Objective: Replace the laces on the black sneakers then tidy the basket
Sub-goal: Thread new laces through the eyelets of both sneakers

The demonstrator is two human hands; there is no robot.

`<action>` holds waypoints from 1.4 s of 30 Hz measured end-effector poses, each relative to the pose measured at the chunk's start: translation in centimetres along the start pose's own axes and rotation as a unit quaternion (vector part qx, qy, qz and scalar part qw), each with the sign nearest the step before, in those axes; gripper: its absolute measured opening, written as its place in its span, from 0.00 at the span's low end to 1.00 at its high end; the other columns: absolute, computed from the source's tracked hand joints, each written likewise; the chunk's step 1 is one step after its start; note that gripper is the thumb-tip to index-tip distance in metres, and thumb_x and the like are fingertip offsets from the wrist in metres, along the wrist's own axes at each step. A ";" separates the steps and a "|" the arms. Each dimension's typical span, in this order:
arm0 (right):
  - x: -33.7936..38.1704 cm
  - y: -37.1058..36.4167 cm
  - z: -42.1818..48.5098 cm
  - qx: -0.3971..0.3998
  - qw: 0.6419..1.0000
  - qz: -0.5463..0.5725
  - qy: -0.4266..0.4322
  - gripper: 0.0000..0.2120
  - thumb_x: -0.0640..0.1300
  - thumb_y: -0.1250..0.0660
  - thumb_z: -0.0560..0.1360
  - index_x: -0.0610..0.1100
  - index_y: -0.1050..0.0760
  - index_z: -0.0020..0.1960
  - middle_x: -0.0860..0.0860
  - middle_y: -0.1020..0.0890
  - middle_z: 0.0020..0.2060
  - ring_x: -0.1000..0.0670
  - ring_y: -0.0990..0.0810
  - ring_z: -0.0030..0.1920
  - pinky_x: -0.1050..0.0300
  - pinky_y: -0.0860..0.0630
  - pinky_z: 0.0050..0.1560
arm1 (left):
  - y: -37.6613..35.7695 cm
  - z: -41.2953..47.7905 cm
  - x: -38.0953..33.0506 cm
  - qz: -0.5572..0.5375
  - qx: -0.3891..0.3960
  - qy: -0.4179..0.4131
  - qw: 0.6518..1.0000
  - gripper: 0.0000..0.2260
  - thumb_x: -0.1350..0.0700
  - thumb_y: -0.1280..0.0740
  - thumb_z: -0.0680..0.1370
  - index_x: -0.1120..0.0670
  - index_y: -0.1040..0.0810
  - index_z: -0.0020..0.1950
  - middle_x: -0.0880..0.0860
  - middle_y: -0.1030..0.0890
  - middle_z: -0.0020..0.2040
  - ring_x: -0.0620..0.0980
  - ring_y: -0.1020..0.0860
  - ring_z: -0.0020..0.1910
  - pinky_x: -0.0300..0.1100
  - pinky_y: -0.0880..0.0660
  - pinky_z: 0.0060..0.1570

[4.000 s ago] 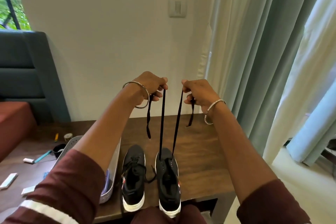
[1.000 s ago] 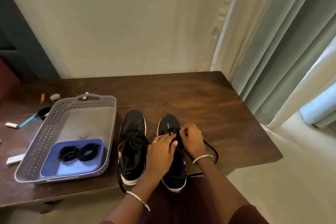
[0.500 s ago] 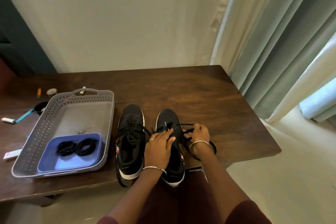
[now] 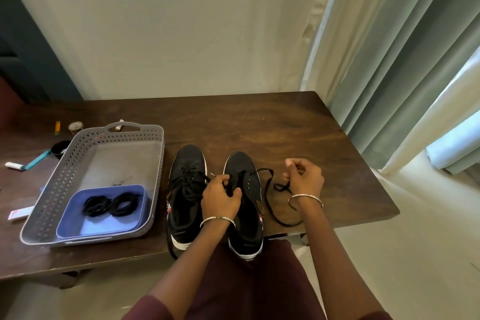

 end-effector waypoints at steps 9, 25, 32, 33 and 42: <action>-1.0 -7.0 -3.0 0.179 0.980 0.063 -0.052 0.08 0.35 0.28 0.74 0.45 0.15 0.49 0.46 0.13 0.39 0.54 0.25 0.25 0.61 0.25 0.33 | 0.4 1.5 -0.3 0.013 0.008 0.070 0.997 0.10 0.51 0.28 0.75 0.49 0.16 0.55 0.48 0.16 0.51 0.50 0.21 0.56 0.42 0.28 0.52; -0.3 -5.7 -0.7 0.055 0.964 -0.228 0.123 0.15 0.36 0.39 0.79 0.52 0.22 0.57 0.53 0.18 0.45 0.48 0.18 0.45 0.49 0.20 0.45 | 0.1 1.6 -0.1 0.007 0.021 -0.020 1.000 0.13 0.50 0.27 0.75 0.50 0.18 0.58 0.47 0.18 0.51 0.47 0.21 0.52 0.42 0.25 0.52; -0.3 -7.9 -0.8 0.176 0.868 -0.389 0.251 0.05 0.46 0.33 0.79 0.47 0.20 0.52 0.52 0.21 0.50 0.49 0.22 0.52 0.56 0.28 0.41 | -0.8 0.7 0.0 -0.009 -0.018 -0.057 0.998 0.13 0.48 0.26 0.75 0.50 0.18 0.57 0.47 0.20 0.51 0.45 0.21 0.51 0.42 0.25 0.50; -0.4 -8.0 -0.6 0.171 0.873 -0.384 0.249 0.04 0.46 0.33 0.79 0.46 0.21 0.50 0.51 0.21 0.49 0.48 0.21 0.49 0.55 0.27 0.40 | -0.8 0.7 0.0 -0.008 -0.020 -0.058 0.998 0.13 0.48 0.27 0.75 0.50 0.18 0.57 0.47 0.20 0.51 0.44 0.21 0.51 0.40 0.25 0.49; -3.4 -6.8 0.1 0.120 0.972 -0.190 0.065 0.08 0.44 0.34 0.77 0.53 0.27 0.41 0.53 0.17 0.36 0.49 0.17 0.39 0.45 0.19 0.48 | -0.8 0.5 0.2 0.023 -0.058 -0.065 0.996 0.08 0.52 0.33 0.80 0.51 0.17 0.57 0.48 0.18 0.53 0.50 0.20 0.53 0.44 0.25 0.48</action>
Point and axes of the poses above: each hand's wrist, its own z-axis towards the middle knuckle, its own y-axis out of the back of the hand, x = y × z, the point moved 6 cm from there along z, towards the middle knuckle
